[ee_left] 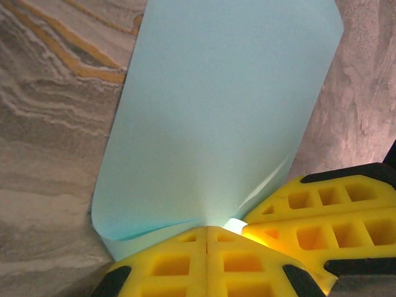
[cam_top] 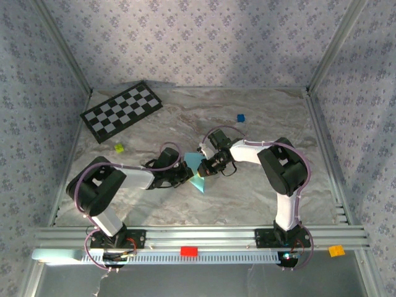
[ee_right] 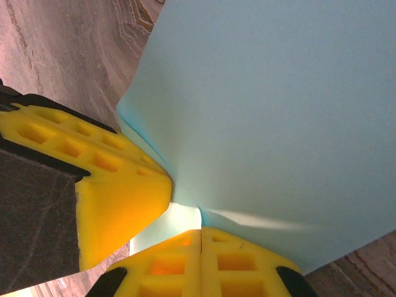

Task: Fold a paper plane with a square sheet of paper (pick it up from the middle)
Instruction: Third fold the triangle at the center of the table.

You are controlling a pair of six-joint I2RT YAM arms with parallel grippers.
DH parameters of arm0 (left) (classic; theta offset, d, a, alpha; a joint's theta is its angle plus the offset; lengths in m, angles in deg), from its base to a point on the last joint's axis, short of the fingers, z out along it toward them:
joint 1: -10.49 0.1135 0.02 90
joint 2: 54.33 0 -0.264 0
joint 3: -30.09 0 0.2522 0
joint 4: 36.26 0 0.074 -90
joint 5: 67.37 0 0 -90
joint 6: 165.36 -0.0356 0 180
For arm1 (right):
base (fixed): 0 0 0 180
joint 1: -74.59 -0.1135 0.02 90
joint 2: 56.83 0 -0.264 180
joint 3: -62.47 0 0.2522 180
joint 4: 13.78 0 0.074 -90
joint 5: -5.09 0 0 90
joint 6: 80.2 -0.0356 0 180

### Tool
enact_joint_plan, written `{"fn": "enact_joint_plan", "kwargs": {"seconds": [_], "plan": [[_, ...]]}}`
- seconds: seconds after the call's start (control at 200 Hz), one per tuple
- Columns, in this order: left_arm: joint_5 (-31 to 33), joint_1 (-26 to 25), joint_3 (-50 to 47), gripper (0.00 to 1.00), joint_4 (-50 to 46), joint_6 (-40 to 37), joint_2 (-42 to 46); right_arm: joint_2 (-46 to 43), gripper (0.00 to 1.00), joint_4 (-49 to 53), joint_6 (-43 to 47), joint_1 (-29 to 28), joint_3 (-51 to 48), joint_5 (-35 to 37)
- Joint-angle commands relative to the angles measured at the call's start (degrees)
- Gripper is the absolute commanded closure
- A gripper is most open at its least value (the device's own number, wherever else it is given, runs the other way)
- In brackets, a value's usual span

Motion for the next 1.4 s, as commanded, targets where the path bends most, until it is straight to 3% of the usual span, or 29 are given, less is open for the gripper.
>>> {"fn": "enact_joint_plan", "kwargs": {"seconds": [0.0, 0.18, 0.48, 0.585, 0.75, 0.88, 1.184, 1.394], "plan": [[2.08, -0.93, -1.54, 1.0, -1.9, -1.51, -1.67, 1.23, 1.0, 2.04, -0.46, -0.3, -1.16, 1.65], [2.43, -1.21, -1.1, 1.0, -2.9, -2.25, -1.6, 0.0, 1.0, 2.18, -1.51, -0.29, 0.16, 0.18], [2.78, -1.41, -0.34, 1.0, -4.39, -3.02, -1.33, -9.79, 0.76, 3.99, -6.98, 2.97, -0.62, 4.29], [2.95, -1.51, -0.18, 1.0, -4.22, -2.9, -1.22, -14.17, 0.73, 2.82, -9.09, 2.89, -3.7, 2.04], [3.04, -1.65, 0.18, 1.0, -3.98, -3.01, -1.39, -16.4, 0.88, -2.37, -16.46, -1.52, -8.39, -2.1], [2.97, -1.85, 0.36, 1.0, -3.92, -3.07, -1.32, -14.1, 0.97, -1.68, -18.78, -6.52, -8.01, 0.77], [2.7, -1.92, 0.41, 1.0, -3.86, -3.33, -1.57, -9.44, 1.0, -1.08, -22.0, -9.03, -6.6, 5.36], [2.65, -1.97, 0.63, 1.0, -4.04, -3.42, -1.63, -8.02, 1.0, -1.38, -22.06, -8.63, -7.47, 4.37]]}}
